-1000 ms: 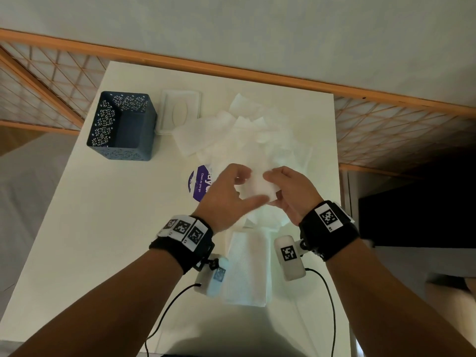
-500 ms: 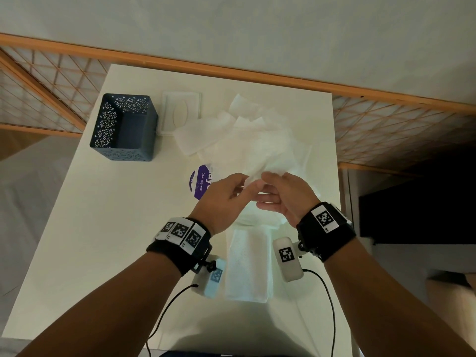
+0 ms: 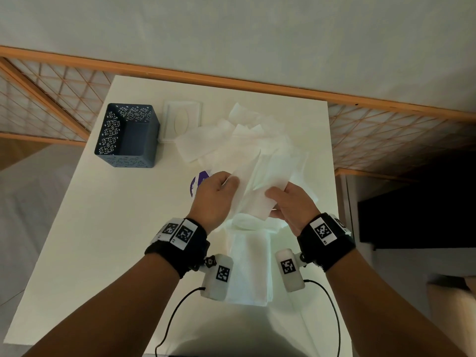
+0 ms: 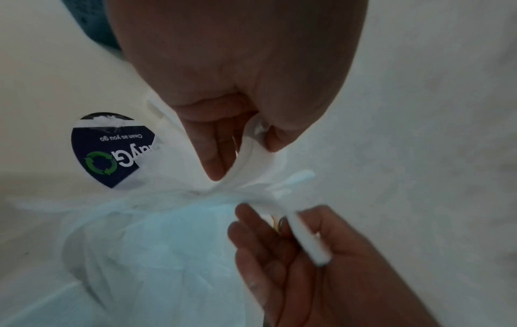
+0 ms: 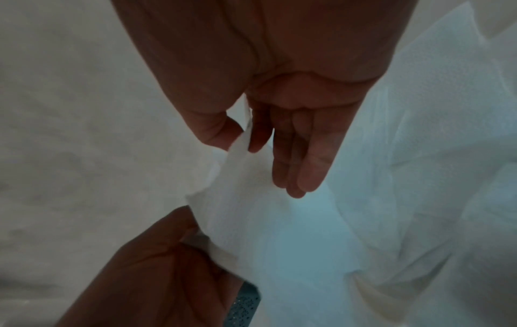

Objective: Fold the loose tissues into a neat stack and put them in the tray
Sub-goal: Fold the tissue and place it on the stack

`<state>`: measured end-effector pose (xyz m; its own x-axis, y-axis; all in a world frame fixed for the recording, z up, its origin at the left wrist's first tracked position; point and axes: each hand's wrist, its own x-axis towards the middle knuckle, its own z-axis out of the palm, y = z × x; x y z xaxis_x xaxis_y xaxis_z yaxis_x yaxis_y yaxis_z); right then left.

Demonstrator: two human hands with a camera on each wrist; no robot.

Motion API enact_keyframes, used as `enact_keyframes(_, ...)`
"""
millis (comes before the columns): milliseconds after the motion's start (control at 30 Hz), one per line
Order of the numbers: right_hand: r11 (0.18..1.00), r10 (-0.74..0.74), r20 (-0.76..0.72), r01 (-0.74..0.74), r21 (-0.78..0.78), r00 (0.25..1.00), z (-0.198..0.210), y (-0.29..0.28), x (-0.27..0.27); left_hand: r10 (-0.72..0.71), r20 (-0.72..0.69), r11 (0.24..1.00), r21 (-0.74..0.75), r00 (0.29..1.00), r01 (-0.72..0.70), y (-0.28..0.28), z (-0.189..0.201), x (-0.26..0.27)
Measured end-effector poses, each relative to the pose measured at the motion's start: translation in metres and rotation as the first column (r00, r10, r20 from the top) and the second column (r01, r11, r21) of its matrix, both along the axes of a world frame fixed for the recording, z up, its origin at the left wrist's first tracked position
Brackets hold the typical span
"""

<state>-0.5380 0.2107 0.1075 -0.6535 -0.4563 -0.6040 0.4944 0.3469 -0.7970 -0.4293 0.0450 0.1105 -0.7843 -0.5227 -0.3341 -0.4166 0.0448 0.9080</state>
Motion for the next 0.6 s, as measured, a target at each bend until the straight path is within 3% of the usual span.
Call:
enact_keyframes(100, 0.995, 0.008, -0.035, -0.004, 0.1, 0.999, -0.009, 0.006, -0.005, 0.092, 0.007, 0.984, 0.155, 0.996, -0.092, -0.007, 0.007, 0.001)
enact_keyframes(300, 0.884, 0.138, -0.26, 0.0, 0.468, 0.956, -0.012, 0.012, -0.015, 0.116, 0.051, 0.978, 0.171, 0.992, -0.123, -0.016, 0.013, 0.004)
enact_keyframes(600, 0.916, 0.203, -0.459, -0.003, 0.4, 0.865, 0.0, 0.008, -0.003, 0.144, 0.09, 0.941, 0.294, 0.986, -0.164, -0.013, 0.026, 0.013)
